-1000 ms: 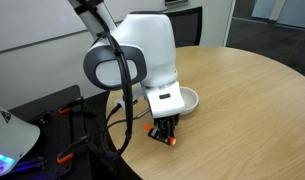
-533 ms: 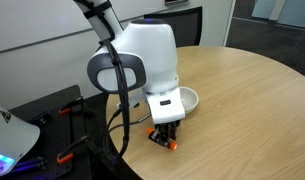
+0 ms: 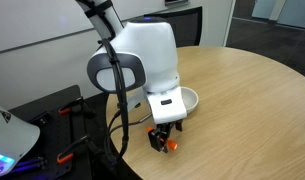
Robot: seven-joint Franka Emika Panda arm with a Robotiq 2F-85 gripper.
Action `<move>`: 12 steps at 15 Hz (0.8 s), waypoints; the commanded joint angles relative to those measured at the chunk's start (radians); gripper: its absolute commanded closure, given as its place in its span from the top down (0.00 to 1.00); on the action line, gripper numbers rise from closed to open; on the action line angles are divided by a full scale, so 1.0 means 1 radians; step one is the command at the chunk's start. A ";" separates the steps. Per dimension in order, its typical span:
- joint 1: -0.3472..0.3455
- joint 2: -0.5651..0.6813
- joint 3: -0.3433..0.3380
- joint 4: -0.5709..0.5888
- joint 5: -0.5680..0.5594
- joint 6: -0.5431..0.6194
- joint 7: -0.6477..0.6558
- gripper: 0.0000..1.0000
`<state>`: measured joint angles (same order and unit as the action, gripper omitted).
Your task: Move the orange marker to the right side of the table
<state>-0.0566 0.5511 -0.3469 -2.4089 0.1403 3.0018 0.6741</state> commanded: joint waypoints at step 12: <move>0.225 -0.347 -0.206 -0.212 -0.094 -0.023 -0.066 1.00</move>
<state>0.1052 0.3364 -0.4878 -2.5528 0.1054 3.0331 0.6271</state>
